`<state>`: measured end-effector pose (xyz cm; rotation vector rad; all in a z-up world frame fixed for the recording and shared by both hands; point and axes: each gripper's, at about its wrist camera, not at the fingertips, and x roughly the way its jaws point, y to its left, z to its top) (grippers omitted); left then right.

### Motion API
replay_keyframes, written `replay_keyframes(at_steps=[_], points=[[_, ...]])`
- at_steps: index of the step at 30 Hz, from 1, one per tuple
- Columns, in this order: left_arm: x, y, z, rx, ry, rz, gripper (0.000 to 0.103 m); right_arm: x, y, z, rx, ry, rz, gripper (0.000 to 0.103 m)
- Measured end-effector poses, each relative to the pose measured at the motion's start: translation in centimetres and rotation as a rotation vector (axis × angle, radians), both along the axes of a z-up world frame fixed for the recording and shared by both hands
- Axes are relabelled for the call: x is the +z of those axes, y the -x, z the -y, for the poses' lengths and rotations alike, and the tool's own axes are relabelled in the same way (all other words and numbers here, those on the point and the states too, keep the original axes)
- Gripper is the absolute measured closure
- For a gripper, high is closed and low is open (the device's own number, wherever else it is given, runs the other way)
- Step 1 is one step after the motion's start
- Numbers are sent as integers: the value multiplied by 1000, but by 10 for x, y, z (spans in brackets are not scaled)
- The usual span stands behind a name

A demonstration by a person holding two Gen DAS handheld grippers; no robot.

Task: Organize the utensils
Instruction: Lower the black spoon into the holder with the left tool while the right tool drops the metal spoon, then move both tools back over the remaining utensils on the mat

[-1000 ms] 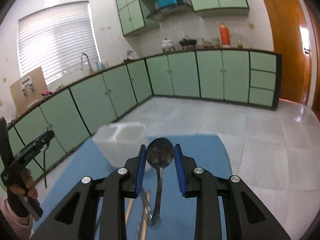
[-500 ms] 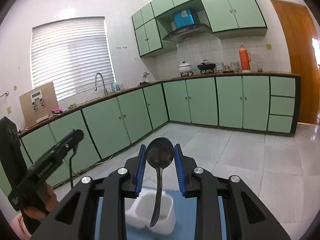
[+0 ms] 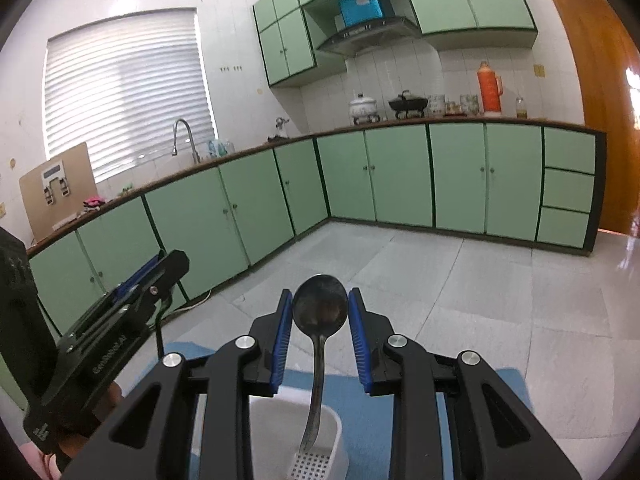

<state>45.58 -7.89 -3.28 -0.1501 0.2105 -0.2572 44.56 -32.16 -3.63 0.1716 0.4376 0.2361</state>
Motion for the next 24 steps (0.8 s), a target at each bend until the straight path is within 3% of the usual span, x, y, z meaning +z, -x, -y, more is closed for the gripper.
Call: replay_keyframes(at_steps=[6, 14, 24], points=[[-21, 1, -6, 0, -18, -36, 69, -27, 6, 1, 19, -19, -48, 75], [-37, 11, -15, -13, -33, -72, 68, -40, 18, -5, 35, -8, -79, 75], [-36, 38, -27, -19, -42, -116, 37, -40, 51, 5, 11, -25, -77, 60]])
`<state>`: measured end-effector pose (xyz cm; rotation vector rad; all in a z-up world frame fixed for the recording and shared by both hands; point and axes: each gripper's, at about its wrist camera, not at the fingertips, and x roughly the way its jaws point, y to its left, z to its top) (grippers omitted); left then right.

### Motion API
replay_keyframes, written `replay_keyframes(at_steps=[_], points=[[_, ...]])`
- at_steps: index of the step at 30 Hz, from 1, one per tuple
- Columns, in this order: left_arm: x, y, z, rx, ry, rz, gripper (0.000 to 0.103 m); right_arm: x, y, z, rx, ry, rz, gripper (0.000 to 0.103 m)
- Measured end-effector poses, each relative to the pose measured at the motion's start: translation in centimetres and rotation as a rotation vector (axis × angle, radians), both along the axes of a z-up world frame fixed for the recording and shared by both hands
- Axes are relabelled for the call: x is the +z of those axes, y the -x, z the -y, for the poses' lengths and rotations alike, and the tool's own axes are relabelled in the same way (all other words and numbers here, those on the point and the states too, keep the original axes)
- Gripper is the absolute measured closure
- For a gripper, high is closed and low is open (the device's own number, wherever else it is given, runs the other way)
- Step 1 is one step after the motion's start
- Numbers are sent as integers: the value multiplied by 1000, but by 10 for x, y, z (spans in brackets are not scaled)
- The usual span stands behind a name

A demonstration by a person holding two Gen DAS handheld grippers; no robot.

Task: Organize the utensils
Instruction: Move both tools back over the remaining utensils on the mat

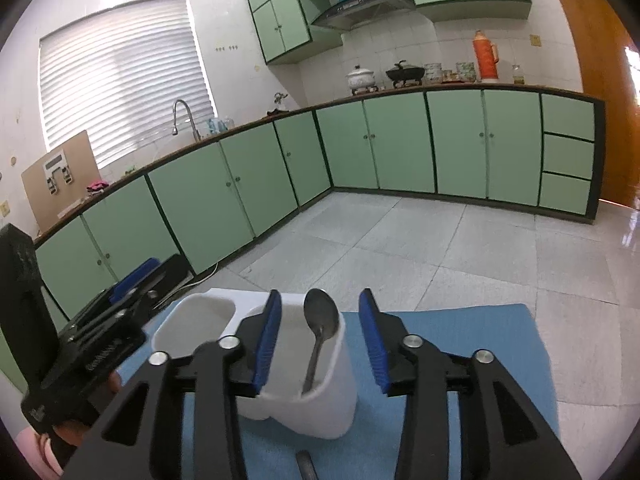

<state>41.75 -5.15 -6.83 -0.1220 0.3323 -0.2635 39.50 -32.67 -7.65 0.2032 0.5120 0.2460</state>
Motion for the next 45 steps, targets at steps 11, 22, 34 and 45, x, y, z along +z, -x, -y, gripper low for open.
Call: replay_keyframes(at_steps=[11, 22, 34, 45], points=[[-5, 95, -33, 58, -63, -124, 10, -29, 102, 42, -3, -13, -133, 38], [-49, 168, -39, 90, -164, -258, 9, -96, 161, 53, -7, -59, -344, 53], [-56, 174, -42, 123, -158, -284, 9, -113, 151, 50, 9, -88, -403, 61], [-60, 169, -44, 128, -155, -302, 9, -115, 137, 36, 17, 19, -383, 73]])
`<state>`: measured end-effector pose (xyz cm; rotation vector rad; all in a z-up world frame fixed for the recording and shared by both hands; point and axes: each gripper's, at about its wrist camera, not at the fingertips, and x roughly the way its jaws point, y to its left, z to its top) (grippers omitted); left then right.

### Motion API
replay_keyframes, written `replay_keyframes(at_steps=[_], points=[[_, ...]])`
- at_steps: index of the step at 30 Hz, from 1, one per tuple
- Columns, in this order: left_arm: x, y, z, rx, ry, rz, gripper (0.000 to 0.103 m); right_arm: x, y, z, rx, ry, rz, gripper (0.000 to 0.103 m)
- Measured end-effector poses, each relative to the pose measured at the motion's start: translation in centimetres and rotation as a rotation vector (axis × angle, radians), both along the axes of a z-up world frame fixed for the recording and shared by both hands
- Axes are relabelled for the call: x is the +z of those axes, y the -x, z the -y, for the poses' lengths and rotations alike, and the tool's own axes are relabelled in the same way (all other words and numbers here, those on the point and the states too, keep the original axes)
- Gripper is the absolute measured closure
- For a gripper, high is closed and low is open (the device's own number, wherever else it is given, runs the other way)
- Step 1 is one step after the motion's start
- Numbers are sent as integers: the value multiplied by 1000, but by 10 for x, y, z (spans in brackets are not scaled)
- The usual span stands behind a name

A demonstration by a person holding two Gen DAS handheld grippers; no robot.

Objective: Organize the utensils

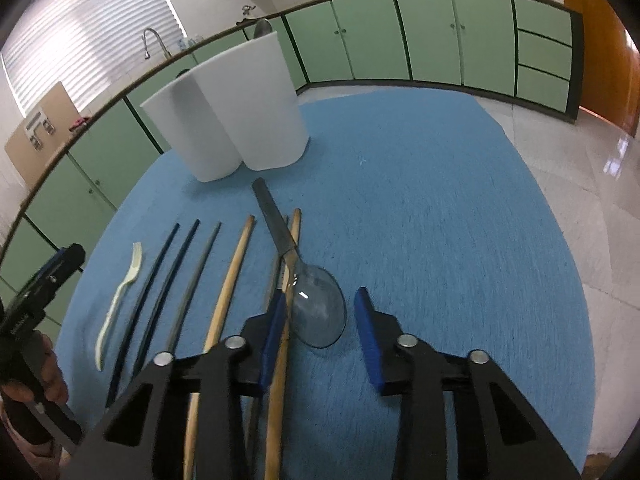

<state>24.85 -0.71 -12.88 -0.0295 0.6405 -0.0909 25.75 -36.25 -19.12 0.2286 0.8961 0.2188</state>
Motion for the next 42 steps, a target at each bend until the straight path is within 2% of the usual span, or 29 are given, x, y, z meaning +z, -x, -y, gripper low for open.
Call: replay_keyframes(at_steps=[2, 5, 11, 18, 22, 27, 30, 34, 35, 38, 42], points=[[-1, -1, 0, 0, 0, -2, 9, 1, 0, -3, 5, 32, 6, 78], [-3, -1, 0, 0, 0, -5, 9, 1, 0, -5, 17, 47, 8, 92], [-4, -2, 0, -3, -3, -6, 9, 4, 4, 1, 12, 19, 22, 100], [-5, -1, 1, -2, -7, -7, 9, 13, 13, 15, -22, 16, 49, 100], [-3, 1, 2, -3, -6, -7, 9, 16, 18, 28, -79, 33, 35, 100], [1, 2, 4, -1, -3, 0, 9, 10, 31, 57, -201, -73, -26, 100], [1, 4, 6, -7, 1, 3, 9, 7, 37, 61, -207, -95, -33, 100], [2, 7, 9, -18, -7, 6, 9, 5, 39, 50, -170, -65, -78, 100], [2, 7, 9, -19, -6, 6, 9, 5, 40, 47, -160, -40, -86, 96], [2, 7, 8, -20, -8, 5, 9, 8, 45, 39, -166, 49, -76, 55], [4, 4, 9, -18, -13, 9, 9, 21, 35, 35, -140, 79, -27, 61]])
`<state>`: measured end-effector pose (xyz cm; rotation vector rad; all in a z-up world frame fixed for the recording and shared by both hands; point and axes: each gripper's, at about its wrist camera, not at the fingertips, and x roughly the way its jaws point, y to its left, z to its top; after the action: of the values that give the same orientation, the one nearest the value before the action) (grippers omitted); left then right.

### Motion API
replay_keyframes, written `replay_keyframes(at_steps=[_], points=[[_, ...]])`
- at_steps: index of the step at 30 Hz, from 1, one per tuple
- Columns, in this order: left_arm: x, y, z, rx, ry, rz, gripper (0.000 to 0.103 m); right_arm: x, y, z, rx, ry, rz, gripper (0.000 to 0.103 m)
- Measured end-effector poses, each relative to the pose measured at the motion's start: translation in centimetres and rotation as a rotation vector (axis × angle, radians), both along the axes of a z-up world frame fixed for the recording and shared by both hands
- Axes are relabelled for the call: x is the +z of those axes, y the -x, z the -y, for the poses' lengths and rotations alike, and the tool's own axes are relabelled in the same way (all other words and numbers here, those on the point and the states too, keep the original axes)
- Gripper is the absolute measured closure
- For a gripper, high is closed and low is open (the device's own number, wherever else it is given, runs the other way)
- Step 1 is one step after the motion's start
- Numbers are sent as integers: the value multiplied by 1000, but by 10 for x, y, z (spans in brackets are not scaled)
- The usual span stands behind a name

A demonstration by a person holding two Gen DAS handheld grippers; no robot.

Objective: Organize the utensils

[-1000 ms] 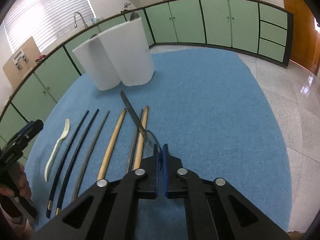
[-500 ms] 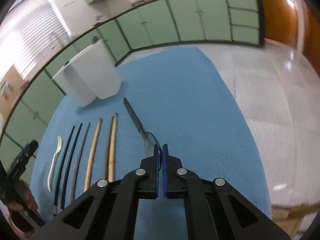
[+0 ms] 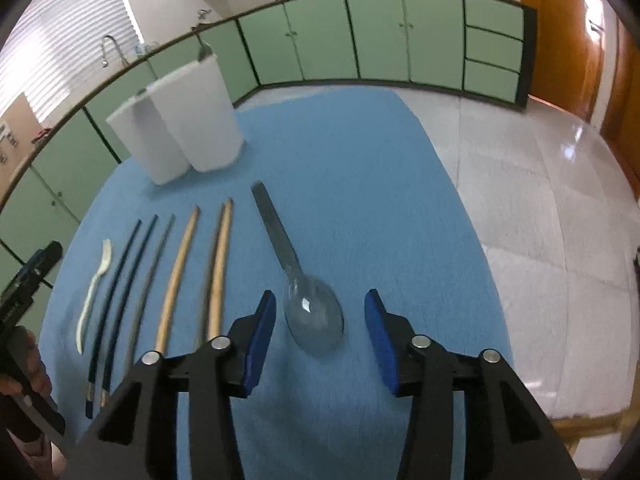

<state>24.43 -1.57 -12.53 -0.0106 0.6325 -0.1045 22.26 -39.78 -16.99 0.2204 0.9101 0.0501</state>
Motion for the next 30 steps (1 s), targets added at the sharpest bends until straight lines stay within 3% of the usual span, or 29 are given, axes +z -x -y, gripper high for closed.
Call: replay_keyframes(at_steps=[8, 15, 30], points=[[-4, -26, 2, 11, -43, -23, 9, 5, -62, -28, 118, 48, 17, 70], [-14, -39, 0, 18, -38, -58, 9, -7, -101, -48, 184, 63, -26, 77], [-19, -50, -7, 23, -21, -84, 9, -20, -113, -53, 171, 109, -54, 90]])
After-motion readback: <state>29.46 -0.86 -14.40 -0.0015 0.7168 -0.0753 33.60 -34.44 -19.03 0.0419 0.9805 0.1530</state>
